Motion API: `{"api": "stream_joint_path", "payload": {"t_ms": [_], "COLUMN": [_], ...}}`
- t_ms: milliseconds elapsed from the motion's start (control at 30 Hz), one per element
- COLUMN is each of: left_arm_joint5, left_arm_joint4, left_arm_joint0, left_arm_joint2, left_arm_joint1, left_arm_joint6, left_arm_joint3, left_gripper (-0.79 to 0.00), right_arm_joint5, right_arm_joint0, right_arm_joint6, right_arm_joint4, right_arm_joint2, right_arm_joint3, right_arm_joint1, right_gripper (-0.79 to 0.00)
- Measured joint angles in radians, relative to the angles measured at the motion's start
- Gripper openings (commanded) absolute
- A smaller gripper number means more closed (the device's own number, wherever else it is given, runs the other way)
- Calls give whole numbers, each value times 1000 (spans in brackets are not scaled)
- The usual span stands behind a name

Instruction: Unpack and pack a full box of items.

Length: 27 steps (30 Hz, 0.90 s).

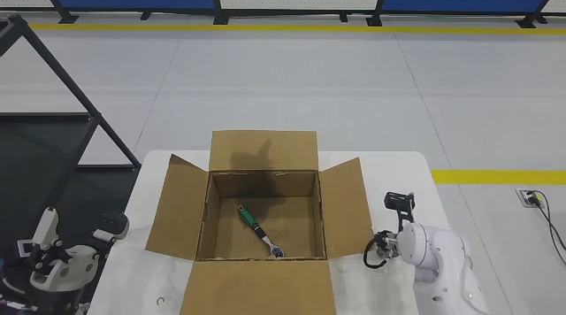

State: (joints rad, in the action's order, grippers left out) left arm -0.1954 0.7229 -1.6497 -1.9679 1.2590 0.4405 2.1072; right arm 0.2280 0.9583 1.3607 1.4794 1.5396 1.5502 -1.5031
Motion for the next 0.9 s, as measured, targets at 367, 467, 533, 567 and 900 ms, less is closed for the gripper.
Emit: {"api": "stream_joint_path", "payload": {"t_ms": [367, 467, 533, 567, 900], "left_arm_joint5": [0, 0, 0, 0, 0], "left_arm_joint4": [0, 0, 0, 0, 0], "left_arm_joint0": [0, 0, 0, 0, 0], "left_arm_joint2": [0, 0, 0, 0, 0], "left_arm_joint1": [0, 0, 0, 0, 0], "left_arm_joint6": [0, 0, 0, 0, 0], "left_arm_joint3": [0, 0, 0, 0, 0], "left_gripper": [0, 0, 0, 0, 0], "right_arm_joint5": [14, 14, 20, 24, -25], "right_arm_joint0": [73, 100, 120, 128, 183], "right_arm_joint6": [-10, -9, -10, -12, -82], "right_arm_joint4": [1, -1, 3, 2, -103], "right_arm_joint2": [-2, 11, 22, 27, 8], "right_arm_joint3": [227, 317, 384, 413, 783], "right_arm_joint1": [5, 8, 10, 11, 14], "right_gripper": [0, 0, 0, 0, 0]}}
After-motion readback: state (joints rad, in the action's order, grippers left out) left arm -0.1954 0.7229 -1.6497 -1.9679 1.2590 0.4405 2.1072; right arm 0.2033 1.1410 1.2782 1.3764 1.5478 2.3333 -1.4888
